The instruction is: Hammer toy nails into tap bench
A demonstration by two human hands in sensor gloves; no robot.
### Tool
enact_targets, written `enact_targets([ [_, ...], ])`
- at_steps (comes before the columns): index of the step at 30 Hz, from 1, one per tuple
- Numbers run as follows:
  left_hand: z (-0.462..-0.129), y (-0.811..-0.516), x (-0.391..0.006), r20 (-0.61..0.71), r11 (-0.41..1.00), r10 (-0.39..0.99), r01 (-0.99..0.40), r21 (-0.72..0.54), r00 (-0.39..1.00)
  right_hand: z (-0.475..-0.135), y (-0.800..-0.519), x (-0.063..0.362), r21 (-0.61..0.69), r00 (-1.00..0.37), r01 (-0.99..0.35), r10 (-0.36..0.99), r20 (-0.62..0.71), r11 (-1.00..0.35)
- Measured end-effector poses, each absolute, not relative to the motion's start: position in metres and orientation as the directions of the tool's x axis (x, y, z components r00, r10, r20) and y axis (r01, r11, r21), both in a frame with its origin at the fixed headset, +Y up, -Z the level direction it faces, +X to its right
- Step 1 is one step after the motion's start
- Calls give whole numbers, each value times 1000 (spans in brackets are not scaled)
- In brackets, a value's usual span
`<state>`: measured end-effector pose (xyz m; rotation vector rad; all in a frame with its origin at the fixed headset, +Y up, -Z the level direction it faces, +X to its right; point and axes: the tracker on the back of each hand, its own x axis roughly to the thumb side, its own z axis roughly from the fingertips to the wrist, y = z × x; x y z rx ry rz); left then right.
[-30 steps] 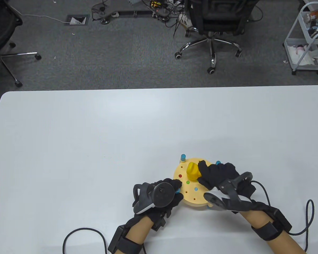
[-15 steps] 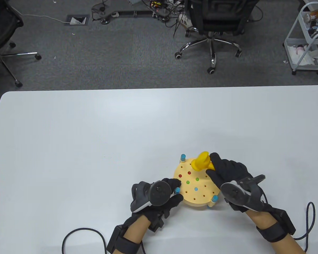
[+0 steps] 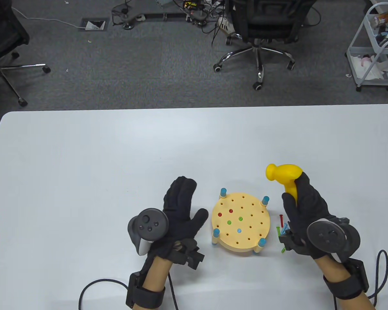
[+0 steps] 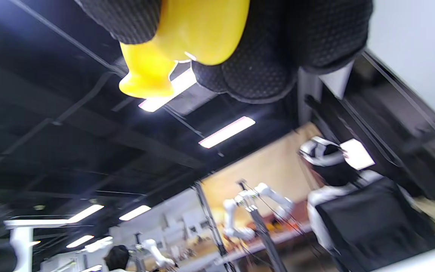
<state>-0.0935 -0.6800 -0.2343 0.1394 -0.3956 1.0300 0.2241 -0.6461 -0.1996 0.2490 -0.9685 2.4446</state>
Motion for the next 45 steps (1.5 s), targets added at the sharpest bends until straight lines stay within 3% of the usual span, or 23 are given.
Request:
enact_targets([
  [5, -228, -665, -33, 443, 468, 831, -855, -224, 338, -174, -636, 169, -658, -874, -465, 187, 449, -593],
  [9, -225, -668, -8, 419, 341, 889, -875, -344, 182, -163, -645, 139, -740, -902, -363, 14, 431, -567],
  [12, -229, -677, -11, 388, 233, 917, -912, -337, 90, -165, -651, 136, -723, -897, -372, 24, 442, -583],
  [14, -233, -683, -18, 352, 159, 936, -921, -356, 25, -165, -656, 134, -613, -842, -466, 107, 528, -638],
  [20, -234, -683, -40, 412, 186, 909, -948, -257, 67, -183, -656, 153, -361, -764, -529, 245, 597, -768],
  [23, -232, -668, -63, 432, 173, 900, -958, -227, 60, -187, -649, 191, -391, -778, -576, 333, 533, -718],
  [27, -232, -664, -103, 407, 292, 890, -942, -163, 206, -204, -661, 244, -376, -873, -472, 365, 323, -797],
  [29, -233, -671, -120, 363, 362, 882, -925, -118, 299, -216, -679, 265, -317, -915, -397, 344, 210, -861],
  [32, -237, -686, -138, 277, 416, 883, -905, -88, 379, -237, -715, 283, -85, -960, -276, 271, 66, -957],
  [34, -244, -694, -142, 223, 412, 896, -906, -102, 383, -249, -735, 282, 33, -975, -222, 223, 15, -974],
  [39, -248, -703, -144, 151, 470, 880, -873, -134, 451, -277, -763, 264, 150, -998, -28, 19, -58, -988],
  [45, -250, -708, -136, 140, 515, 857, -839, -174, 497, -294, -772, 243, 171, -988, 78, -100, -121, -982],
])
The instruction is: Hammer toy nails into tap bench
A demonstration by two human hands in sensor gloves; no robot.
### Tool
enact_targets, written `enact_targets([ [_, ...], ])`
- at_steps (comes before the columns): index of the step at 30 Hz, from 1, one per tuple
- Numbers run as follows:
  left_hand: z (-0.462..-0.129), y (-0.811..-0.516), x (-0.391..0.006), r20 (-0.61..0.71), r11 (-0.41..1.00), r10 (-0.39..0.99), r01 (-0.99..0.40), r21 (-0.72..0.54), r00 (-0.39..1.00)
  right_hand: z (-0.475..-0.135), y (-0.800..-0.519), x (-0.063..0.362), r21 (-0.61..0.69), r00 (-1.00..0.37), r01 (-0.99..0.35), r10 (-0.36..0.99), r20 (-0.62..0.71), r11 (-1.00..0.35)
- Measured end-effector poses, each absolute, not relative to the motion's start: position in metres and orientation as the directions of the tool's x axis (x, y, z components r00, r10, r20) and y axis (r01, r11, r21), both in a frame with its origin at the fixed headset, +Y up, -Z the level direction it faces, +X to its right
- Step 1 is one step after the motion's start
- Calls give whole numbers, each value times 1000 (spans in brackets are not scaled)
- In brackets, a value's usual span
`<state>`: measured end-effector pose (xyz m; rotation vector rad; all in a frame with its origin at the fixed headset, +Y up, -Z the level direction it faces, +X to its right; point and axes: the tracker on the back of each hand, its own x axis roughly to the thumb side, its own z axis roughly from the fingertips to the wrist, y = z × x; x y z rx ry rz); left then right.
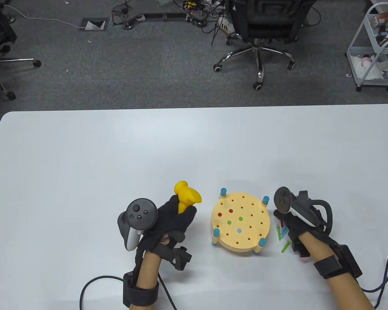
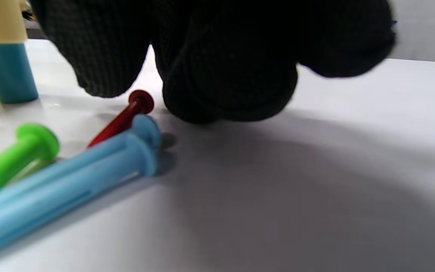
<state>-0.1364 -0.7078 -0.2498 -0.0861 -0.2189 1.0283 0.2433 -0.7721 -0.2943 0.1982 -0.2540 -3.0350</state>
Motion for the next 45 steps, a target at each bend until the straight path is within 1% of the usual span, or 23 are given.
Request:
enact_targets([
  [2, -250, -709, -134, 137, 546, 838, -816, -192, 528, -296, -773, 240, 158, -980, 115, -138, -145, -981],
  [5, -249, -710, -130, 139, 587, 810, -782, -208, 570, -297, -774, 237, 151, -973, 128, -153, -172, -980],
  [13, -247, -712, -121, 158, 623, 782, -745, -239, 603, -298, -776, 230, 192, -943, 90, -146, -298, -977],
  [19, -246, -712, -120, 173, 635, 772, -728, -260, 612, -297, -778, 229, 192, -942, 60, -119, -314, -980],
  [21, -247, -713, -118, 177, 642, 766, -719, -266, 619, -296, -779, 230, 214, -944, 36, -104, -313, -976],
  [26, -247, -713, -118, 183, 652, 757, -710, -267, 627, -295, -778, 229, 202, -938, 42, -108, -328, -979],
  [29, -247, -714, -117, 178, 655, 754, -702, -279, 632, -293, -777, 229, 216, -937, 46, -118, -330, -975],
  [37, -247, -714, -114, 191, 725, 685, -631, -276, 703, -292, -776, 229, 216, -931, 81, -151, -331, -973],
  [42, -245, -713, -112, 193, 785, 615, -570, -243, 765, -294, -776, 227, 223, -906, 62, -149, -397, -973],
  [43, -245, -713, -111, 192, 798, 598, -554, -237, 778, -296, -776, 228, 244, -895, 43, -146, -422, -969],
  [45, -244, -712, -111, 187, 827, 556, -517, -219, 810, -298, -777, 229, 244, -866, -7, -116, -486, -970],
])
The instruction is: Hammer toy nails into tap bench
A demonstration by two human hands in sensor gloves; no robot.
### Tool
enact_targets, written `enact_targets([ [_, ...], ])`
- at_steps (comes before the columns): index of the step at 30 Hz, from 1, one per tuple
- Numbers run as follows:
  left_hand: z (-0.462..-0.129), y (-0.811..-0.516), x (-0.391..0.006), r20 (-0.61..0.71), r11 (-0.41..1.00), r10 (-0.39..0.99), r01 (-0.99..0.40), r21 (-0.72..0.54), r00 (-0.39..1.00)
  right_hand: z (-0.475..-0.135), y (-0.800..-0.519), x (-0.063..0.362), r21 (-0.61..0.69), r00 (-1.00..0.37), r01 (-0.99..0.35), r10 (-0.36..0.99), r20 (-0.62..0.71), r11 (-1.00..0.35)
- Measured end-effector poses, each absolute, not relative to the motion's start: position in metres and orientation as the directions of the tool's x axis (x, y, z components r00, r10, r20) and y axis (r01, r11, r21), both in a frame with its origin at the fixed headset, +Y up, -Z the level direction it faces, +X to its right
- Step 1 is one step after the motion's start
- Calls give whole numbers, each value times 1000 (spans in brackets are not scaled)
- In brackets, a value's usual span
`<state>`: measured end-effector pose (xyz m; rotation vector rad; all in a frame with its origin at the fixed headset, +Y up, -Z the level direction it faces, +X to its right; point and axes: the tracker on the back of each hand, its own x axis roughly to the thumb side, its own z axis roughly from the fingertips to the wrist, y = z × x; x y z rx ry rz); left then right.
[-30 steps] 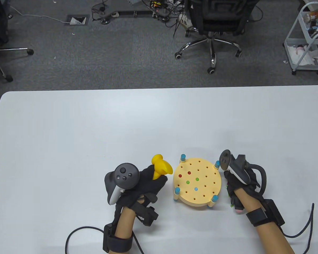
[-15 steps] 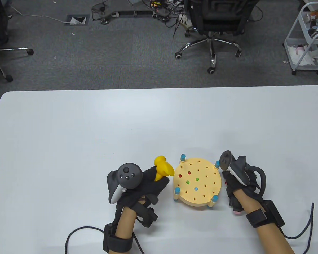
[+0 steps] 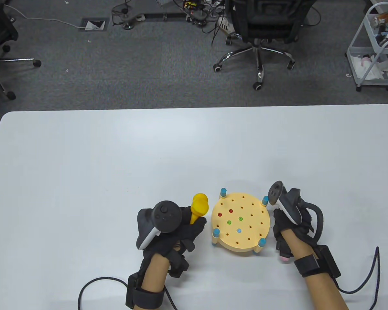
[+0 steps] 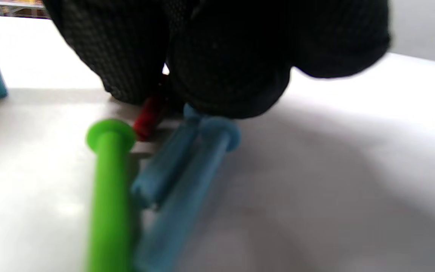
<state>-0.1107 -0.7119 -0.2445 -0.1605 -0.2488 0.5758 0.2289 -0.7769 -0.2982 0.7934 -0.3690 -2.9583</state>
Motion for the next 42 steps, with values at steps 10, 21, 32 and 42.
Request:
enact_targets([
  [10, -241, -706, -106, 222, 868, 495, -467, -168, 840, -301, -780, 226, 251, -836, -10, -130, -532, -968],
  [21, -242, -712, -101, 230, 873, 485, -452, -183, 844, -301, -780, 228, 248, -833, 7, -143, -534, -969],
  [32, -241, -708, -102, 240, 868, 496, -466, -172, 834, -294, -779, 243, 172, -864, -119, 17, -503, -978],
  [42, -239, -704, -99, 273, 853, 520, -504, -131, 809, -252, -717, 262, -45, -808, -569, 568, -155, -821],
])
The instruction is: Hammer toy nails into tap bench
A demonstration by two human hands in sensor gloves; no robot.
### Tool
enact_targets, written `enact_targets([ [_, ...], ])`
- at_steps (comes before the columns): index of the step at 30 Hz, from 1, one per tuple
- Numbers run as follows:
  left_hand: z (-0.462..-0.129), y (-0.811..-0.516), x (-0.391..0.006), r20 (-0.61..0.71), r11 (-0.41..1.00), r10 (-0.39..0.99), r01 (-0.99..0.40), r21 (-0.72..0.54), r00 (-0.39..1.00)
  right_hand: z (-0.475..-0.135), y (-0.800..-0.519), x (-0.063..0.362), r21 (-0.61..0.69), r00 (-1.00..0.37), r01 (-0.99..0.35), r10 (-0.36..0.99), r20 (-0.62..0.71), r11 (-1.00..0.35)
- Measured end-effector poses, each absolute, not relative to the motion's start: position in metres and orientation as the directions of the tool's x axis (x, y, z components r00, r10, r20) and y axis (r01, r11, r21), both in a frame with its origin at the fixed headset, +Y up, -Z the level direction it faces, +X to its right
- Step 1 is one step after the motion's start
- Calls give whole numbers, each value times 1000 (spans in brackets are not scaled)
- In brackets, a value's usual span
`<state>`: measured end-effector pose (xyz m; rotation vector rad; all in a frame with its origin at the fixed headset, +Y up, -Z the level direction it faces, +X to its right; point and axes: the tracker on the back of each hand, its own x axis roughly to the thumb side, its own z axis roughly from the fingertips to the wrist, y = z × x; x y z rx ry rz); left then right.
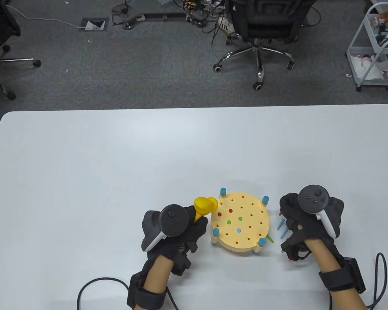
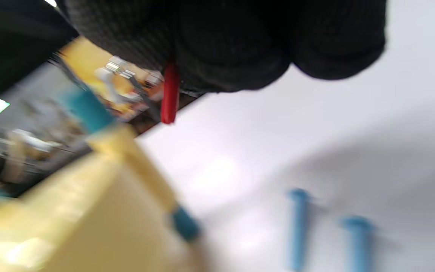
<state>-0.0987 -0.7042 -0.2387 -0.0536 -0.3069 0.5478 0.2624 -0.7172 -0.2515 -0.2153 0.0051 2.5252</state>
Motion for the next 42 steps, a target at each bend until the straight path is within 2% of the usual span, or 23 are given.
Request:
enact_targets([
  [3, -235, -700, -96, 297, 840, 539, -530, -118, 788, -235, -699, 245, -30, -804, -592, 587, 91, -806],
  [5, -232, -697, -93, 320, 836, 539, -540, -95, 779, -230, -695, 227, 9, -823, -529, 515, 241, -849],
  [6, -231, -696, -92, 326, 838, 536, -538, -92, 779, -229, -695, 223, 16, -827, -510, 495, 268, -860],
  [7, -230, -694, -90, 334, 842, 529, -533, -88, 780, -228, -695, 210, 33, -834, -442, 424, 353, -896],
  [11, -227, -692, -85, 350, 863, 494, -498, -87, 796, -230, -698, 185, 7, -858, -262, 236, 456, -965],
  [16, -228, -695, -81, 354, 875, 478, -472, -111, 804, -235, -700, 176, 42, -839, -269, 255, 481, -962],
  [19, -228, -695, -81, 352, 876, 477, -470, -110, 805, -236, -701, 175, 9, -850, -231, 206, 485, -973],
  [25, -228, -695, -80, 356, 876, 477, -468, -117, 804, -238, -703, 172, 15, -852, -213, 193, 487, -977],
  [28, -228, -696, -79, 358, 875, 479, -467, -126, 801, -239, -704, 168, 18, -855, -144, 133, 501, -989],
  [33, -227, -695, -78, 366, 863, 501, -485, -142, 784, -243, -701, 161, 74, -857, -100, 124, 500, -992],
  [37, -224, -691, -77, 376, 857, 507, -501, -121, 776, -243, -701, 155, 91, -876, -2, 46, 481, -996],
  [39, -222, -688, -76, 385, 852, 512, -511, -114, 768, -242, -691, 164, 50, -888, -61, 77, 453, -997],
  [40, -221, -687, -75, 390, 852, 511, -512, -111, 766, -242, -686, 170, 22, -892, -124, 121, 435, -992],
  [42, -216, -683, -69, 411, 854, 505, -508, -112, 759, -243, -674, 196, -126, -905, -307, 248, 347, -943],
])
